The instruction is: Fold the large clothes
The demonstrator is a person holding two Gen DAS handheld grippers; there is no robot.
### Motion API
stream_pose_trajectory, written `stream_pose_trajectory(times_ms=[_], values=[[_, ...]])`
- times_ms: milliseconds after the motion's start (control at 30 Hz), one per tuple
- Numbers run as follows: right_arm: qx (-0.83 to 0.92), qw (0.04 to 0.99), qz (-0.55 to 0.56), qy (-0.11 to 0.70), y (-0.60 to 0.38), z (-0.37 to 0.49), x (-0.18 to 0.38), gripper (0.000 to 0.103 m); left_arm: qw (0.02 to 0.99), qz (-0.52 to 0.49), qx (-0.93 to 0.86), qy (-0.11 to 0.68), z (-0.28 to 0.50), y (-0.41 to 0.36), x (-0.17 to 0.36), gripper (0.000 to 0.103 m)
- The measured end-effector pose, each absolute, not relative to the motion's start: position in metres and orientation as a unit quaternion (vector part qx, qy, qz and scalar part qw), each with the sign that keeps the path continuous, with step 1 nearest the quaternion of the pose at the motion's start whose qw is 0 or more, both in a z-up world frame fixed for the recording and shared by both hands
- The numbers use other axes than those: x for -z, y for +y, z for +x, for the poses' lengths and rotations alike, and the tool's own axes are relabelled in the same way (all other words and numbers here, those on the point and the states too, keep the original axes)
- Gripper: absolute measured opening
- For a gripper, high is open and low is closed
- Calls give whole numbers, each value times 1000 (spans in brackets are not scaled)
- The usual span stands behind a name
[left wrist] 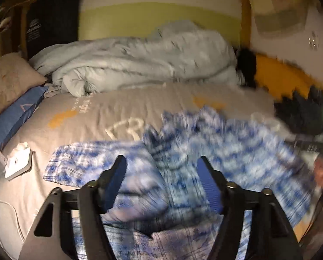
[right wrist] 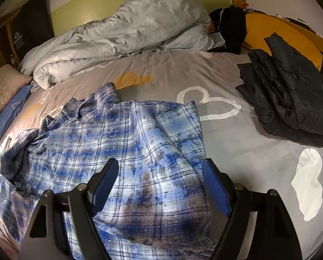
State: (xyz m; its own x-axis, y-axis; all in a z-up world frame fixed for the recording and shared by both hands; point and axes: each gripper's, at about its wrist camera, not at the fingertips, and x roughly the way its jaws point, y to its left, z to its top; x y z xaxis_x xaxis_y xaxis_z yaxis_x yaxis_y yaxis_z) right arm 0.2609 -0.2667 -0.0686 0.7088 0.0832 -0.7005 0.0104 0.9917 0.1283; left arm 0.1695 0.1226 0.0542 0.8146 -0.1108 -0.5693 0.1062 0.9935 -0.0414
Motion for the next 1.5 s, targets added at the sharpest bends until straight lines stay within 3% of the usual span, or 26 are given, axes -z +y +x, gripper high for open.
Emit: stream_pose_trajectory(times_ms=[67, 267, 467, 633, 733, 767, 800, 833, 867, 900, 1067, 1233, 1400, 1500], values=[[-20, 921, 60, 384, -266, 261, 70, 78, 957, -29, 38, 287, 172, 142, -62, 81], [-24, 919, 52, 391, -261, 262, 73, 78, 944, -95, -36, 313, 198, 211, -57, 81], [-23, 918, 51, 392, -260, 263, 74, 78, 855, -286, -35, 432, 231, 283, 9, 79], [-25, 918, 51, 393, -260, 263, 75, 78, 821, -330, -69, 461, 242, 305, 46, 77], [-27, 918, 50, 391, -261, 263, 74, 78, 821, -325, -89, 461, 250, 310, 55, 66], [-28, 919, 49, 391, -260, 263, 74, 78, 824, -319, -92, 459, 253, 311, 56, 51], [-28, 919, 49, 391, -260, 263, 74, 78, 827, -316, -90, 456, 257, 311, 58, 24], [-28, 919, 49, 390, -260, 262, 74, 78, 831, -316, -84, 451, 259, 311, 58, 9], [-28, 919, 49, 390, -261, 262, 74, 78, 834, -319, -76, 443, 259, 312, 57, 2], [-28, 919, 49, 390, -260, 262, 73, 78, 842, -321, -74, 427, 257, 311, 53, 2], [-26, 921, 53, 385, -261, 261, 70, 78, 920, -221, -27, 322, 240, 263, -9, 2], [-27, 923, 55, 380, -259, 261, 67, 78, 963, -125, 78, 223, 199, 168, -62, 2], [-27, 925, 49, 377, -255, 258, 65, 78, 949, -19, 181, 255, 171, 44, -39, 3], [-30, 926, 45, 373, -257, 253, 62, 78, 927, 47, 210, 308, 164, -7, -4, 10]])
